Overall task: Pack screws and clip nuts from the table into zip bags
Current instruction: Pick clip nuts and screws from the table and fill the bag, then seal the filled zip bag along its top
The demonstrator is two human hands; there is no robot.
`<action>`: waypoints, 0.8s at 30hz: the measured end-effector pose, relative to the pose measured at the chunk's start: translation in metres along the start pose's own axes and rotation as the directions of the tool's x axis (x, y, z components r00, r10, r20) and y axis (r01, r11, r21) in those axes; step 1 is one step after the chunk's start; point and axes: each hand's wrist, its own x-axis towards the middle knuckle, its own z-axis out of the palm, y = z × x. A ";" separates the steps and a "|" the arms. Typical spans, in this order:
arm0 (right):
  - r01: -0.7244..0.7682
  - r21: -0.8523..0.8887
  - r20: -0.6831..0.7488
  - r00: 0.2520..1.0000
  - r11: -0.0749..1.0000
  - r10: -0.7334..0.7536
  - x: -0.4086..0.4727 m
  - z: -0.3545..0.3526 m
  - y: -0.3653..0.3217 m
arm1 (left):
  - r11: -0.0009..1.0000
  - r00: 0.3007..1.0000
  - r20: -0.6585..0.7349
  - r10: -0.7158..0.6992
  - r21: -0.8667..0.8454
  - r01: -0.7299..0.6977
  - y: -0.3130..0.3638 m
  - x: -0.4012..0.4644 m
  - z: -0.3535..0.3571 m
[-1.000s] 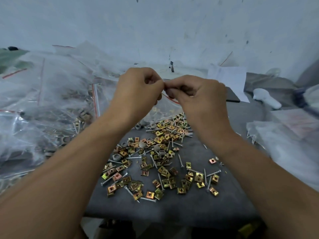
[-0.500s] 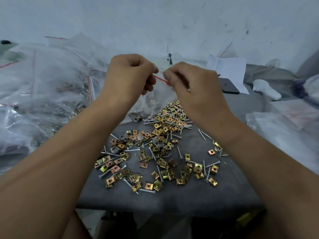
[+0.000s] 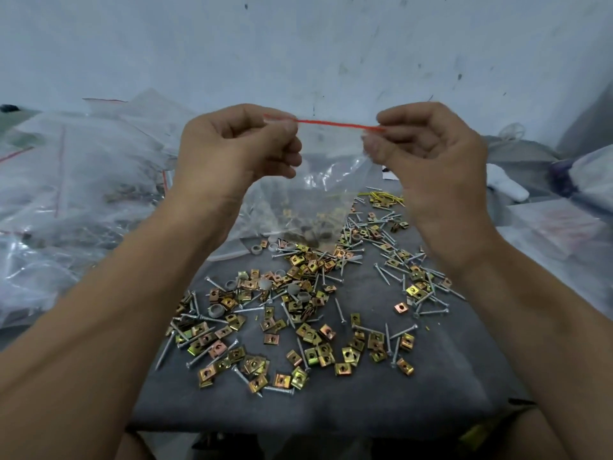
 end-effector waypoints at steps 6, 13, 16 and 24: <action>-0.066 0.201 -0.066 0.995 0.977 0.081 -0.002 -0.010 0.000 | 0.993 0.999 -0.038 0.015 0.120 -0.011 -0.006 -0.002 0.002; -0.100 0.255 -0.021 0.994 0.962 0.109 0.000 -0.020 -0.004 | 0.987 0.998 -0.055 0.036 0.161 -0.027 -0.005 -0.001 0.008; -0.099 0.312 -0.029 0.993 0.945 0.113 -0.001 -0.020 -0.003 | 0.989 0.998 -0.060 0.025 0.145 -0.016 -0.003 0.000 0.012; -0.253 0.362 0.124 0.967 0.897 0.223 -0.007 -0.012 -0.004 | 0.994 0.999 -0.038 -0.011 0.105 0.015 -0.002 -0.010 0.019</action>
